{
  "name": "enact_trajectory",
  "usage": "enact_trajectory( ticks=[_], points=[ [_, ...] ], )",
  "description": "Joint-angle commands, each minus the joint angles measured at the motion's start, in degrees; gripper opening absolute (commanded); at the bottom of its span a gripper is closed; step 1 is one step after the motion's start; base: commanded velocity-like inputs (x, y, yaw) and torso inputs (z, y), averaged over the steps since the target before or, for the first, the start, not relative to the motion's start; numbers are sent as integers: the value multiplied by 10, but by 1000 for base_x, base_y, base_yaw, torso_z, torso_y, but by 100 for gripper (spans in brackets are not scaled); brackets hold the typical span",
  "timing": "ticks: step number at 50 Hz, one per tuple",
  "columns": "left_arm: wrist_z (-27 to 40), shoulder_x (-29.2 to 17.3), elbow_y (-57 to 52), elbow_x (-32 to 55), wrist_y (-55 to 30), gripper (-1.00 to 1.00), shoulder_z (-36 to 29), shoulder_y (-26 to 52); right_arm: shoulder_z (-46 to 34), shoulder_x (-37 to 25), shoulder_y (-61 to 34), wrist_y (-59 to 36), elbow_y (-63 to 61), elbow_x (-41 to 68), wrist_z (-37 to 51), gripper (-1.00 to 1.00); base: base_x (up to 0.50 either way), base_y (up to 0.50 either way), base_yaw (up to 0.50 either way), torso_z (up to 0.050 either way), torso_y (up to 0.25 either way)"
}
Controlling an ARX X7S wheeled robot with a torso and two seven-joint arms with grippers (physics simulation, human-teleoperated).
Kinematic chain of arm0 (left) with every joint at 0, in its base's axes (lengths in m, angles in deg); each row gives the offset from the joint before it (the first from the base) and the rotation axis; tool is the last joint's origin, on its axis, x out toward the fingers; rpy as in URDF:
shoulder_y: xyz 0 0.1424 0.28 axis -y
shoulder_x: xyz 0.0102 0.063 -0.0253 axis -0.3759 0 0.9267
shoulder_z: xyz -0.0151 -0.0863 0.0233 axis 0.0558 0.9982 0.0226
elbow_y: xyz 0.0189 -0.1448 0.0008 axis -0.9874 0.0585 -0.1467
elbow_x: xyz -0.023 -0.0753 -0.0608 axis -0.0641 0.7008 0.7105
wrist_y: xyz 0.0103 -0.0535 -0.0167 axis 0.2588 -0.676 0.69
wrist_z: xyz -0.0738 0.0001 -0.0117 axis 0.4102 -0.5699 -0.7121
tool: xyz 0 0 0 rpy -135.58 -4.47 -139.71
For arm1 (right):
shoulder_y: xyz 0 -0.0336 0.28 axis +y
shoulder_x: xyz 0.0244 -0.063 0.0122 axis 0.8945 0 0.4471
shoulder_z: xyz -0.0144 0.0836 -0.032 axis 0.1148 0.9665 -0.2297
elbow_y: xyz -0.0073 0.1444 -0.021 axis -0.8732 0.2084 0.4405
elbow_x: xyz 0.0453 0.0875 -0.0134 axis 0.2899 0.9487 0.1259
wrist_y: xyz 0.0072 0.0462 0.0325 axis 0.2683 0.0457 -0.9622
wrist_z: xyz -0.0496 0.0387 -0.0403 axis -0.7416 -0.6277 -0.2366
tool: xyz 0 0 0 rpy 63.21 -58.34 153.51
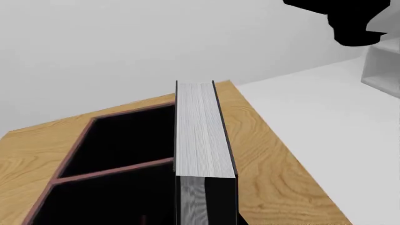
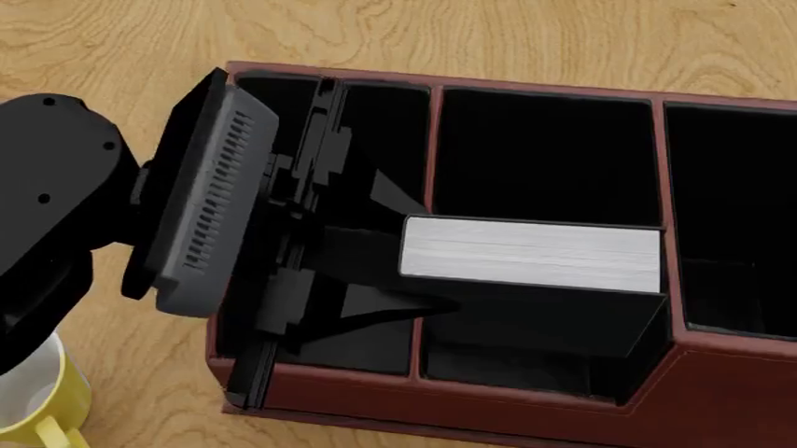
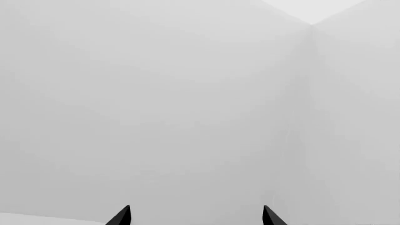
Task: Pick up the book and place it in the back compartment of the caddy.
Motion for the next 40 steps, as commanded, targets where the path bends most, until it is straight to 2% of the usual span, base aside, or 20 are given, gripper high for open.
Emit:
enact_trajectory(
  ticks=[1, 40],
  points=[
    [-1, 15, 26, 10, 10, -100, 4, 5, -2, 2, 2, 2, 4, -5, -3, 100, 0, 0, 0, 0, 0],
    [-16, 38, 93, -1, 62, -100, -16, -10, 3, -6, 3, -2, 2, 2, 3, 100, 0, 0, 0, 0, 1]
  ],
)
